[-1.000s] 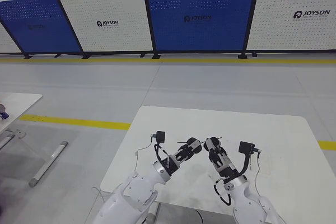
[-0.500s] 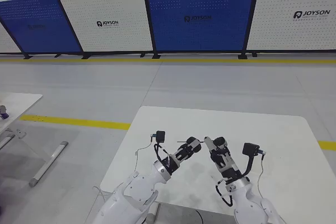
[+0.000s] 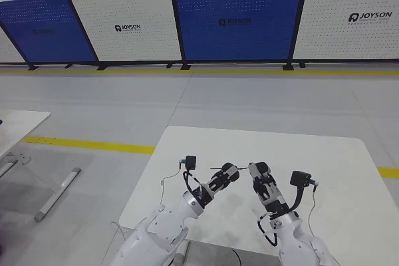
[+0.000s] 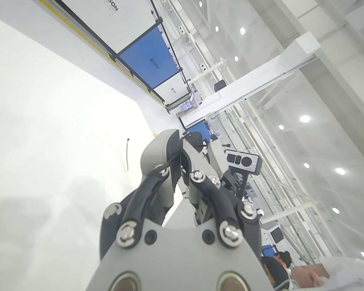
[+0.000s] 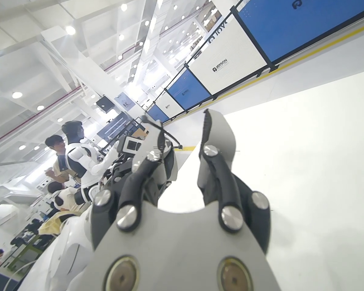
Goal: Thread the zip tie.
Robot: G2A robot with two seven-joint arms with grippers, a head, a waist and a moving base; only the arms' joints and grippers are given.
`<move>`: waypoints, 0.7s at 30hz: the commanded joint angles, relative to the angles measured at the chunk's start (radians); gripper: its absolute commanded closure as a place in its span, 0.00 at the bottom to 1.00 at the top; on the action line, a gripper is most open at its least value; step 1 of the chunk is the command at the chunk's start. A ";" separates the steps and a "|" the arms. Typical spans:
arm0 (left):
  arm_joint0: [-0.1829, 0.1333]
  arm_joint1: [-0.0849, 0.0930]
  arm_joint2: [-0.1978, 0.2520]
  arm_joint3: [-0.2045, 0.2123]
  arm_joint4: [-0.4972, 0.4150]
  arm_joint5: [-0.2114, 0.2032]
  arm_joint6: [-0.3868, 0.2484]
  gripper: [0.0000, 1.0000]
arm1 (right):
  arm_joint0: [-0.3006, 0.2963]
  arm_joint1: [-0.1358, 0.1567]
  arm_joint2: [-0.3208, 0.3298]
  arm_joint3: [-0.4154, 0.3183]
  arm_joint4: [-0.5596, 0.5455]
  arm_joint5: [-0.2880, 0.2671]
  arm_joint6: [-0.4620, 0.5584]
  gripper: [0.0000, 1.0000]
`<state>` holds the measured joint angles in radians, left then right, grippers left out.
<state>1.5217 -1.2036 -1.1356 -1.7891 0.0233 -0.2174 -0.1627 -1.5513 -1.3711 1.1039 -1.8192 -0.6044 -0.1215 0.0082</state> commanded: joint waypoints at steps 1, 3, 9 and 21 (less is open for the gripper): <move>0.001 0.000 0.000 -0.001 0.001 -0.001 0.001 1.00 | 0.000 0.000 -0.001 0.001 -0.003 -0.003 0.000 1.00; 0.003 0.000 0.001 -0.003 0.003 -0.003 0.002 1.00 | 0.001 0.000 -0.003 0.002 -0.007 -0.005 0.002 1.00; 0.009 0.001 0.005 -0.008 0.012 -0.010 -0.004 1.00 | 0.000 0.001 -0.007 -0.001 -0.014 -0.011 0.011 1.00; 0.014 0.003 0.005 -0.013 0.022 -0.015 -0.010 1.00 | 0.005 0.002 -0.010 0.001 -0.006 -0.008 0.031 1.00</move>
<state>1.5346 -1.2003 -1.1304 -1.8010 0.0409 -0.2341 -0.1750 -1.5464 -1.3692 1.0940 -1.8185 -0.6103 -0.1291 0.0396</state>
